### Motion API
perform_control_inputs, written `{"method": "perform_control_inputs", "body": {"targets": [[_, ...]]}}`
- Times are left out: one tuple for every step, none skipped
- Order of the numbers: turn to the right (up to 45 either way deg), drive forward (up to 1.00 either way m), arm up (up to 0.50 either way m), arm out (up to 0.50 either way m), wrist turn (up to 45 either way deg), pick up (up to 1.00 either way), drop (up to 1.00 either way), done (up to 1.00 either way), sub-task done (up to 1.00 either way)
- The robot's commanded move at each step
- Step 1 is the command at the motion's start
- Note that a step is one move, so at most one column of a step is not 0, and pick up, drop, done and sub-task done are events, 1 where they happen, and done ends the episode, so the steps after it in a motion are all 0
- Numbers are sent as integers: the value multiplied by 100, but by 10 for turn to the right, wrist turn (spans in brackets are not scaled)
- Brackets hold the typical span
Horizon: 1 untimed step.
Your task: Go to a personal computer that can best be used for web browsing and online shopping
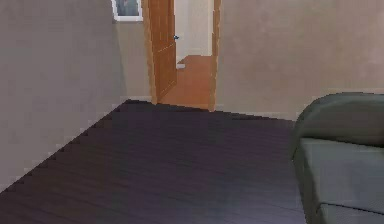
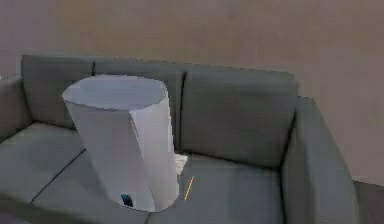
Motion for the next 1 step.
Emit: {"method": "perform_control_inputs", "body": {"targets": [[0,100,0,0,0,0,0,0,0]]}}
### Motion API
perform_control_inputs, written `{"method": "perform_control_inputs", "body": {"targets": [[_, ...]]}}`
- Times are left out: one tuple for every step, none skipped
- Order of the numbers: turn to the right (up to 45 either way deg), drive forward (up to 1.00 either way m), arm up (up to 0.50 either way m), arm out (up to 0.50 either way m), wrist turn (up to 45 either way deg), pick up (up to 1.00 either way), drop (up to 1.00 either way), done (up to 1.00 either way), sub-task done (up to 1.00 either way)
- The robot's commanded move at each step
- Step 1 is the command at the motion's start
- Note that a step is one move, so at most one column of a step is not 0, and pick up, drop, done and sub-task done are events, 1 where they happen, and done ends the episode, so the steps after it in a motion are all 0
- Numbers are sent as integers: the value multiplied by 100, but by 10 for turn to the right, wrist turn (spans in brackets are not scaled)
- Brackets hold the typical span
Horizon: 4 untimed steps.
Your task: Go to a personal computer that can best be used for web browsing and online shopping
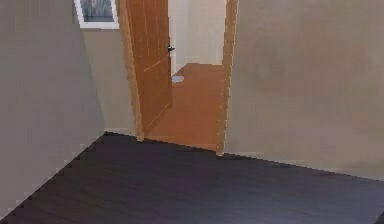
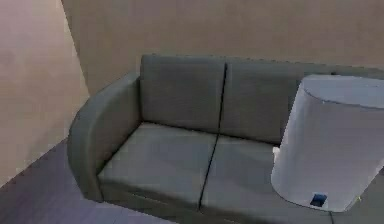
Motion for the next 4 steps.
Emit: {"method": "perform_control_inputs", "body": {"targets": [[0,100,0,0,0,0,0,0,0],[0,100,0,0,0,0,0,0,0],[-60,0,0,0,0,0,0,0,0],[0,10,0,0,0,0,0,0,0]]}}
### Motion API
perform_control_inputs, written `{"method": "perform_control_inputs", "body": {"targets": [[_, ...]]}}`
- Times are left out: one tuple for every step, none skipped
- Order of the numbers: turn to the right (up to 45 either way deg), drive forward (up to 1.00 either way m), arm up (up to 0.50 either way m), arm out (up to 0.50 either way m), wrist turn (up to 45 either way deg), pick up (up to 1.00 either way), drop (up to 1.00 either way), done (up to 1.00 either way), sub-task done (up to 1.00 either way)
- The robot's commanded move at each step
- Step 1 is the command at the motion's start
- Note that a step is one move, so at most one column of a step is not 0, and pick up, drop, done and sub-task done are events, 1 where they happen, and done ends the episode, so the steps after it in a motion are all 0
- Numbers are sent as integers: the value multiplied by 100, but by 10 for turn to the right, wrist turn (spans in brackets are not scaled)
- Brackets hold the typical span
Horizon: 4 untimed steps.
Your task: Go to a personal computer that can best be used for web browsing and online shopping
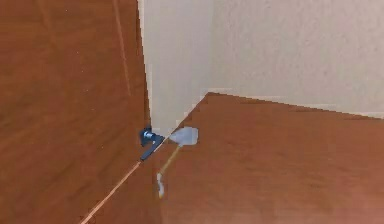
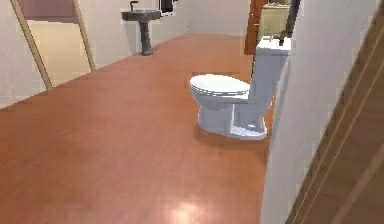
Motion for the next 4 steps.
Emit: {"method": "perform_control_inputs", "body": {"targets": [[450,0,0,0,0,0,0,0,0],[120,0,0,0,0,0,0,0,0],[0,100,0,0,0,0,0,0,0],[0,100,0,0,0,0,0,0,0]]}}
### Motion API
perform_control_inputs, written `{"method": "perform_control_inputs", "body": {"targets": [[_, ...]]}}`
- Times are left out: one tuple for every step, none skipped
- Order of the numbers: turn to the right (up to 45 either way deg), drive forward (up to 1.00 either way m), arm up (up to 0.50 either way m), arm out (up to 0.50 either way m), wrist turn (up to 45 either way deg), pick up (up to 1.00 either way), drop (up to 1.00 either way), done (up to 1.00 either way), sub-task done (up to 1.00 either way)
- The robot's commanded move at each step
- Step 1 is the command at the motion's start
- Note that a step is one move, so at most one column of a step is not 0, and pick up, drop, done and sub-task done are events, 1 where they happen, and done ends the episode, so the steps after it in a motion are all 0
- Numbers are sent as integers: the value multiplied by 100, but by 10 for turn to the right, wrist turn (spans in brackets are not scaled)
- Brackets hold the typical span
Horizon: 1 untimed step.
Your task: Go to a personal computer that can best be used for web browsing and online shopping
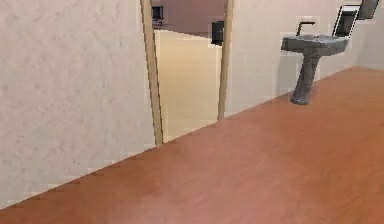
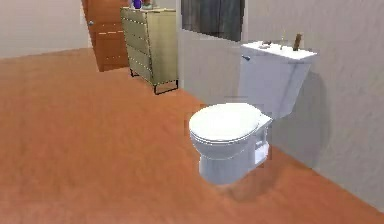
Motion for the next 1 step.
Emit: {"method": "perform_control_inputs", "body": {"targets": [[0,100,0,0,0,0,0,0,0]]}}
